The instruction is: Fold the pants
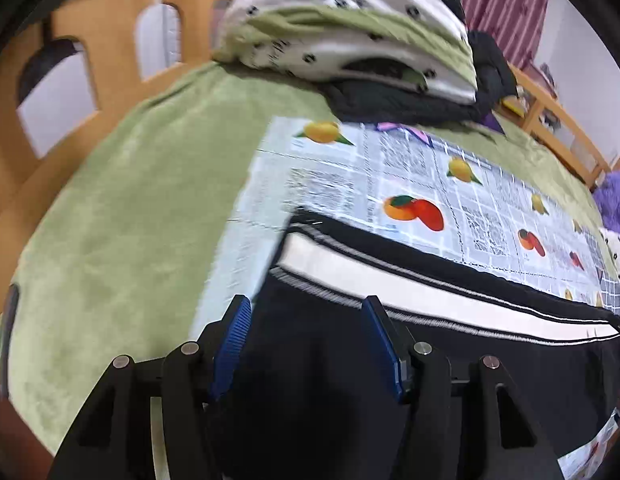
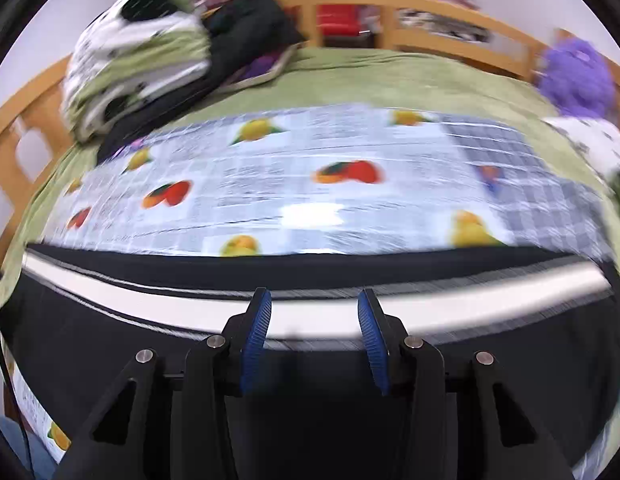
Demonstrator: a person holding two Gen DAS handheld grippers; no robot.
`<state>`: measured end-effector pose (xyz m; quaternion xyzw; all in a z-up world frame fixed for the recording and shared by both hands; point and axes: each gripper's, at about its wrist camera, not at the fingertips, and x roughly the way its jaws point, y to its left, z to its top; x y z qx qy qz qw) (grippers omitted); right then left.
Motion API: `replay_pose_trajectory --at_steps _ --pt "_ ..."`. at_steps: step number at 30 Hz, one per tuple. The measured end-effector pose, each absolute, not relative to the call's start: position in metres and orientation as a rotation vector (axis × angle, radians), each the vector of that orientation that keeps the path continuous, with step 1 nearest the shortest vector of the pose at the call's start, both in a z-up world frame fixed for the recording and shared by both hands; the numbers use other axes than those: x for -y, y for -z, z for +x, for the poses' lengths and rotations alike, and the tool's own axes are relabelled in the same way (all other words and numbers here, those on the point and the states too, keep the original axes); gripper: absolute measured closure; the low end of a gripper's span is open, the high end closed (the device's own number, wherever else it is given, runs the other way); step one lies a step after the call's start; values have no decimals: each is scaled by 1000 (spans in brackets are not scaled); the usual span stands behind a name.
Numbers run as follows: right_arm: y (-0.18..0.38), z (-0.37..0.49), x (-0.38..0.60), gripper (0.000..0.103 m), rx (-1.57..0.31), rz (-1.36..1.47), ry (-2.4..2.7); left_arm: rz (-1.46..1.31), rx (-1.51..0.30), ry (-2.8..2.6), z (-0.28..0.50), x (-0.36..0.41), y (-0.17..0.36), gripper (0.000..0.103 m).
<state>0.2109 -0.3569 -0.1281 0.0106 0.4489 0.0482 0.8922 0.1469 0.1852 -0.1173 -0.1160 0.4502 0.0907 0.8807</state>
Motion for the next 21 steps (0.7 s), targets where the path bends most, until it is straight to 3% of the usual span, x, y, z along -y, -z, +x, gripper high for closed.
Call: replay_pose_trajectory --at_steps 12,13,15,17,18,19,21 --pt "189 268 275 58 -1031 -270 -332 -169 -1008 -215 205 -171 143 47" --pt "189 265 273 61 -1015 -287 -333 -166 -1009 -219 206 -171 145 47" --pt "189 261 272 91 -1012 -306 -346 -161 -1013 -236 209 -174 151 48" --pt "189 258 268 97 -998 -335 -338 -171 -1008 -244 210 -176 153 48" --pt "189 255 267 98 -988 -354 -328 -178 -1001 -244 210 -177 154 52" --pt "189 253 265 99 -977 -376 -318 -178 -989 -248 209 -178 153 70" --pt "185 249 263 99 -947 -390 -295 -145 -969 -271 209 -181 149 96"
